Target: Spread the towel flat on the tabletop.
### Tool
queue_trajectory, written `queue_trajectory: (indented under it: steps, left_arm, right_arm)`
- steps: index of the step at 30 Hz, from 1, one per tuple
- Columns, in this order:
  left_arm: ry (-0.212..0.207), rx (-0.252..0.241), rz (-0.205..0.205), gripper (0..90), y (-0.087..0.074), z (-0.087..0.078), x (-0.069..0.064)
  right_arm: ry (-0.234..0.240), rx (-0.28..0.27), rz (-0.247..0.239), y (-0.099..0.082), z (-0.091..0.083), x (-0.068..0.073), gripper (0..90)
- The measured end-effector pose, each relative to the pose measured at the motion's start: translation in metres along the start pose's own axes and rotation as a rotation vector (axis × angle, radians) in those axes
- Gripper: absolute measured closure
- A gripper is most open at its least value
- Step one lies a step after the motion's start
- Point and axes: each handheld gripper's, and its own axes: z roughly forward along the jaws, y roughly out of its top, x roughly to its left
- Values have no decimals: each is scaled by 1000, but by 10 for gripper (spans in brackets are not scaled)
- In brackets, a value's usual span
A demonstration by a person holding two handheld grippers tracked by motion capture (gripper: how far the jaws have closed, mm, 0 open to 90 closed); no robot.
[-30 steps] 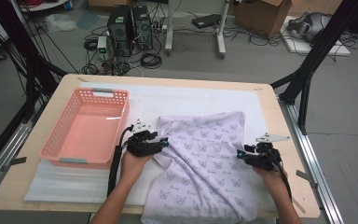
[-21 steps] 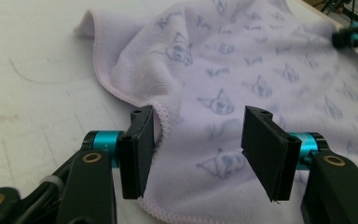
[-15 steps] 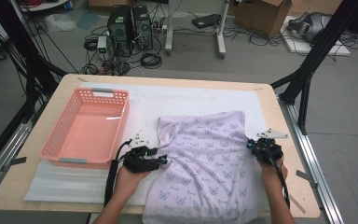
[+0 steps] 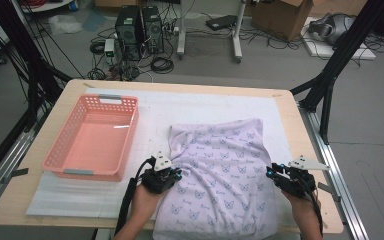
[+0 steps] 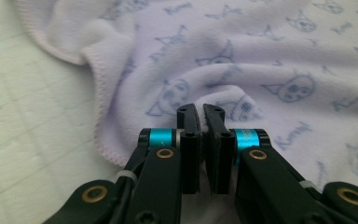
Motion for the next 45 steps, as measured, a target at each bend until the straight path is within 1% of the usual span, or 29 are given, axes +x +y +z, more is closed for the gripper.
queue_trajectory:
  steps: [1, 2, 5, 8, 10, 13, 15, 16, 17, 18, 19, 20, 21, 23, 25, 26, 27, 29, 30, 31, 32, 33, 34, 35, 36, 38, 40, 41, 45]
  left_arm:
    - [35, -10, 7, 854, 0, -3, 4]
    - [60, -22, -12, 857, -1, -5, 10]
    - [56, -17, -83, 857, -3, -8, 28]
    - [66, -41, -102, 805, -6, -12, 29]
    - [56, -50, -111, 631, -7, -14, 29]
    - [-22, -71, -138, 532, -18, -30, 31]
    - [-29, -67, -135, 514, -21, -32, 30]
    - [-32, -64, -134, 514, -23, -35, 31]
    - [-45, -68, -143, 510, -24, -38, 32]
    - [-45, -68, -143, 508, -24, -38, 32]
    - [-48, -72, -146, 508, -25, -39, 31]
    - [-53, -63, -146, 508, -28, -40, 29]
    - [-60, -65, -142, 508, -29, -41, 27]
    - [-74, -66, -140, 509, -32, -44, 22]
    - [-79, -61, -135, 510, -33, -45, 20]
    - [-95, -48, -134, 510, -36, -46, 16]
    - [-101, -42, -131, 509, -38, -45, 12]
    - [-102, -34, -117, 506, -39, -45, 9]
    - [-113, -29, -108, 505, -39, -46, 2]
    - [-113, -29, -108, 507, -39, -46, 2]
    - [-86, -23, -65, 518, -41, -46, -8]
    - [-86, -23, -65, 584, -41, -46, -8]
    - [-11, -14, 17, 701, -42, -47, -17]
    - [-37, -10, -1, 810, -42, -48, -19]
    - [-37, -10, -1, 864, -42, -48, -19]
    - [-14, -1, -10, 870, -45, -56, -21]
    - [-15, -3, -18, 871, -48, -61, -20]
    - [-22, -11, -40, 872, -54, -73, -19]
    - [-22, -12, -39, 870, -62, -87, -22]
  right_arm:
    - [6, -6, 12, -1, -2, 0, 688]
    - [7, -14, 21, -5, -6, 0, 689]
    - [13, -4, 25, -9, -8, 0, 688]
    - [8, 11, 49, -15, -8, 0, 645]
    - [29, 13, 71, -17, -8, 1, 633]
    - [42, 49, 58, -20, -8, 5, 598]
    - [41, 97, 54, -25, -5, 8, 598]
    - [41, 97, 54, -25, -5, 8, 598]
    - [29, 111, 7, -27, -2, 13, 802]
    - [29, 111, 7, -27, -2, 13, 802]
    - [13, 135, -71, -24, -1, 17, 889]
    - [-64, 127, -112, -23, -2, 18, 891]
    - [-110, 110, -114, -23, -2, 18, 892]
    - [-156, 81, -68, -25, -4, 11, 892]
    - [-158, 62, -28, -30, -6, 8, 879]
    - [-160, 57, -29, -31, -8, 10, 845]
    - [-160, 49, -35, -32, -9, 13, 758]
    - [-127, 34, -28, -35, -15, 17, 700]
    - [-119, 34, -31, -36, -18, 19, 681]
    - [-119, 34, -31, -36, -18, 19, 681]
    - [-113, 36, -21, -39, -23, 20, 643]
    - [-108, 37, -9, -40, -25, 20, 624]
    - [-102, 39, 3, -42, -27, 19, 608]
    - [-92, 46, 16, -44, -29, 18, 603]
    - [-81, 57, 26, -47, -30, 17, 598]
    - [-63, 76, 35, -52, -32, 17, 594]
    - [-37, 75, 42, -55, -34, 17, 597]
    - [-25, 75, 41, -55, -34, 18, 597]
    - [-11, 78, 24, -54, -31, 23, 610]
